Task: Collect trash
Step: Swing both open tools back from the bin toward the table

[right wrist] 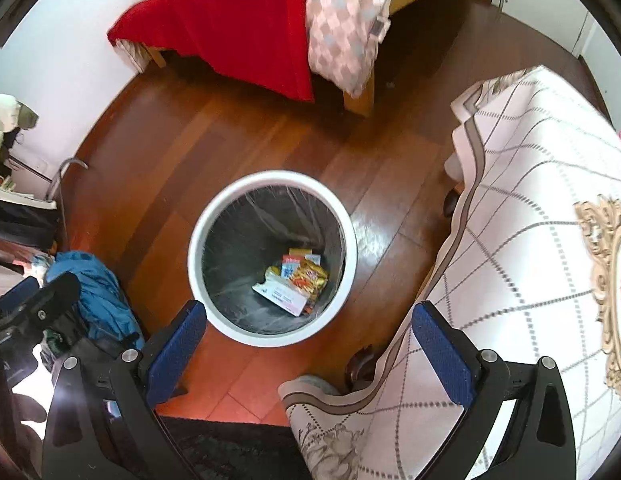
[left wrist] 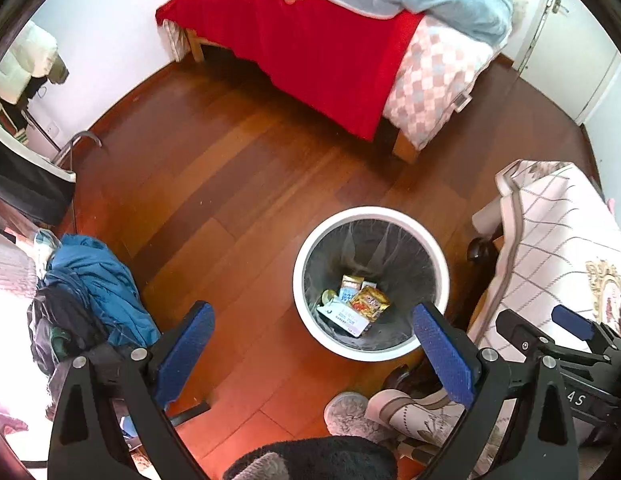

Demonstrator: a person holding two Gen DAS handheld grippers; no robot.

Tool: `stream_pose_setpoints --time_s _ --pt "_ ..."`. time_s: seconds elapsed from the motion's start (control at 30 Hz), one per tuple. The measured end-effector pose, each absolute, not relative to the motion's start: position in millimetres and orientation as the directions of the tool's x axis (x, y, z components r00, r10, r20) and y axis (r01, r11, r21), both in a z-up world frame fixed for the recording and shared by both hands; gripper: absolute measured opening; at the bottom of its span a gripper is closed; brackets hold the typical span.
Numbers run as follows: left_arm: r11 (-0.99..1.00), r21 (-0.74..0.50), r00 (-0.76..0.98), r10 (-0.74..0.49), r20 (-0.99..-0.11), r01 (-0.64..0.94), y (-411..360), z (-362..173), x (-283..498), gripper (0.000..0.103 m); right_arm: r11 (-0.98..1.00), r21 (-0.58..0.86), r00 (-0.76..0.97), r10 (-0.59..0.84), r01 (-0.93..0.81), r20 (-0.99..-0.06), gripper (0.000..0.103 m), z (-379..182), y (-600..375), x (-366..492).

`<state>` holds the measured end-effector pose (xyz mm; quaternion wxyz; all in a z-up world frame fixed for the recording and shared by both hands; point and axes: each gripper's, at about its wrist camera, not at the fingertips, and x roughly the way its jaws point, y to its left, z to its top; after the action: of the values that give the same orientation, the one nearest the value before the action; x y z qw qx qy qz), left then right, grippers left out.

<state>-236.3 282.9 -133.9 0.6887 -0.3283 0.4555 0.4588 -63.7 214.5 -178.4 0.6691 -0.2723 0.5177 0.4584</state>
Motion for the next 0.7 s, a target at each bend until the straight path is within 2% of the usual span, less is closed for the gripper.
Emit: stream_pose_setpoints --time_s 0.2,0.43,0.57,0.7 --pt "0.373 -0.035 0.196 0.402 -0.894 -0.927 258 -89 -240 0.101 0.426 0.166 0.036 0.428 -0.889 -0.903 0.103 -128 184 -69" --pt "0.401 -0.049 0.256 0.483 -0.837 -0.915 214 -35 -221 0.101 0.430 0.337 -0.045 0.561 -0.838 -0.827 0.103 -69 119 -48" --pt "0.445 -0.058 0.293 0.478 -0.828 -0.893 188 -33 -181 0.101 0.500 0.350 -0.005 0.569 -0.792 -0.823 0.103 -53 68 -8" --pt "0.525 -0.070 0.316 0.397 -0.862 -0.848 158 -55 -116 0.101 0.635 0.309 0.095 0.519 -0.708 -0.849 0.103 -50 6 60"
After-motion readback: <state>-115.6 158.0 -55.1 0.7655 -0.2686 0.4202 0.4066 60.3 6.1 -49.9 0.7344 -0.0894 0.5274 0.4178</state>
